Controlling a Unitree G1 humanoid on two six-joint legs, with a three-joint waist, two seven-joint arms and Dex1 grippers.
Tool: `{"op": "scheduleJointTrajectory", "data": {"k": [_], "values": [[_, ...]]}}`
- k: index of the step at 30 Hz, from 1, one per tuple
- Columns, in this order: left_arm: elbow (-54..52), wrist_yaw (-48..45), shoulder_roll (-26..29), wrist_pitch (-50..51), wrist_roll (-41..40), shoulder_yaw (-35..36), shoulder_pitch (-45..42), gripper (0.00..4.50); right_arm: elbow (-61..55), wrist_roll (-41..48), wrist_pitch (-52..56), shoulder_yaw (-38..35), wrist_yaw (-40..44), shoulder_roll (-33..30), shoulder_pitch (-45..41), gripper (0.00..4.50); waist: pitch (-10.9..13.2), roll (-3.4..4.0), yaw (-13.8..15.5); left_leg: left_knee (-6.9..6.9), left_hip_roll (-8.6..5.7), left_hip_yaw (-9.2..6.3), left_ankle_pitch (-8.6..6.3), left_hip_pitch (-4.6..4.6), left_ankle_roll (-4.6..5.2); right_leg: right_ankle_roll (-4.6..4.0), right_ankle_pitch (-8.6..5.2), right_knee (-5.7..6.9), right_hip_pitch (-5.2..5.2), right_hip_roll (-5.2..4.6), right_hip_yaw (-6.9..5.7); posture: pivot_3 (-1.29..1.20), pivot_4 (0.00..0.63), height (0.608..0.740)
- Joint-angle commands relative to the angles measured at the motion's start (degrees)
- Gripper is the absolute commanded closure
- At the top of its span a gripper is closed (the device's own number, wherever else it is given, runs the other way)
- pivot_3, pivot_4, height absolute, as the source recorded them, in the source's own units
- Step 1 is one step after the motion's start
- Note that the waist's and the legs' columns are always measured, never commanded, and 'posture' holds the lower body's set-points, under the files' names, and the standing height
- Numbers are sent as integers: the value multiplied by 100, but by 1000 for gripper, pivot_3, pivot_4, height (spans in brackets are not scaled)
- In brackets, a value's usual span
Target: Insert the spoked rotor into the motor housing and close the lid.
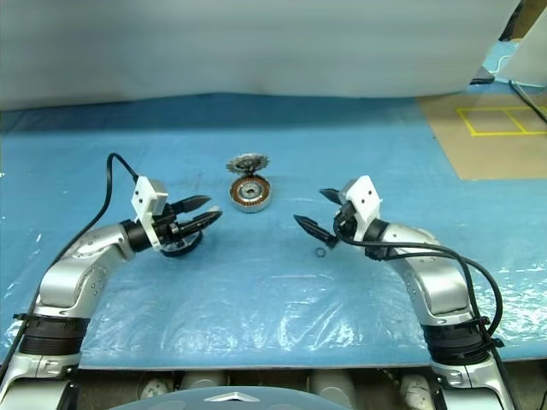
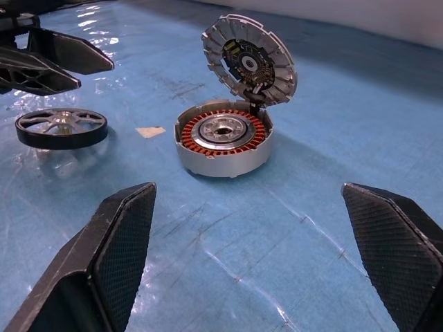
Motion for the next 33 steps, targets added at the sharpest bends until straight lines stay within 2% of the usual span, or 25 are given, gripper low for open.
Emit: {"op": "scheduleJointTrajectory", "data": {"k": [1, 33], "values": [[-230, -16, 50, -15, -42, -5, -42, 1919, -90, 4, -124, 12, 30, 4, -70, 0, 0, 0, -1, 0, 0, 0, 0, 0, 0, 0, 0, 0, 0, 0, 0, 0, 150, 740], [-212, -48, 42, -16, -39, -52, -39, 1919, -193, 17, -80, 17, 2, -8, -49, 0, 0, 0, 0, 0, 0, 0, 0, 0, 0, 0, 0, 0, 0, 0, 0, 0, 150, 740]]}}
